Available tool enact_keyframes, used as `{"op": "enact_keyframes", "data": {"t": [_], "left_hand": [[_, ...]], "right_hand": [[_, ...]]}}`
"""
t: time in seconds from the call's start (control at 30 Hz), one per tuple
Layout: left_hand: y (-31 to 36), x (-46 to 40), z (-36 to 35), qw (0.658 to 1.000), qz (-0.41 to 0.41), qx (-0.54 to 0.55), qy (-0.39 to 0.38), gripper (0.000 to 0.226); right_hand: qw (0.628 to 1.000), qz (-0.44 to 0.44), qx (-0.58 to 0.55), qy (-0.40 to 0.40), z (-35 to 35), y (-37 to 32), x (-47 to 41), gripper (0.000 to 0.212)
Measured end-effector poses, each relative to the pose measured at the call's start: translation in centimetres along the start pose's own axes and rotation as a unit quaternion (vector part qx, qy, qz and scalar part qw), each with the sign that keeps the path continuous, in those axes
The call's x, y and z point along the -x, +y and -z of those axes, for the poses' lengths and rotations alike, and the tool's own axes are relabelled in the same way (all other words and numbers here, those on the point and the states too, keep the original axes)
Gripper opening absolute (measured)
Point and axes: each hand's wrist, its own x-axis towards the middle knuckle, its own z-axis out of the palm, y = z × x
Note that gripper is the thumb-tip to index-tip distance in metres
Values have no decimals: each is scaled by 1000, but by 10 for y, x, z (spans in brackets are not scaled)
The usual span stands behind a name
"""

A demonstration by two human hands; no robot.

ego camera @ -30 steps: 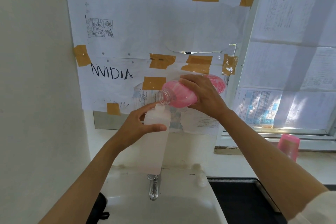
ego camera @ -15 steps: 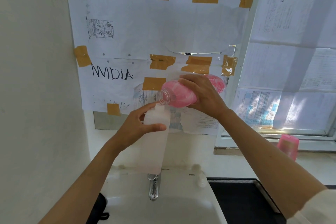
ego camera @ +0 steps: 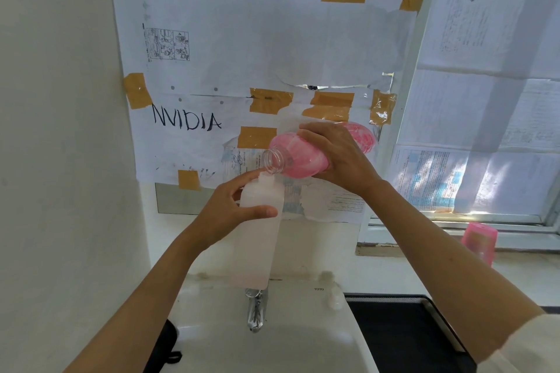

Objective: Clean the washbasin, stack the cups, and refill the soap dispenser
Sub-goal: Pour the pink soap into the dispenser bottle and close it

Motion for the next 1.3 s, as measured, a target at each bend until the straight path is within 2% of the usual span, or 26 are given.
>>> {"op": "enact_keyframes", "data": {"t": [0.2, 0.8, 1.1, 1.3], "left_hand": [[-1, 0, 0, 1000, 3, 13, 3, 55], [-1, 1, 1, 1000, 12, -2, -6, 67], [-6, 1, 1, 1000, -1, -14, -3, 59], [-5, 0, 1, 1000, -3, -8, -5, 59]], "right_hand": [[1000, 5, -4, -3, 2, 0, -1, 65], [1000, 6, -3, -2, 1, 0, 0, 73], [1000, -3, -2, -12, 2, -1, 1, 73], [1000, -3, -6, -10, 3, -1, 0, 66]]}}
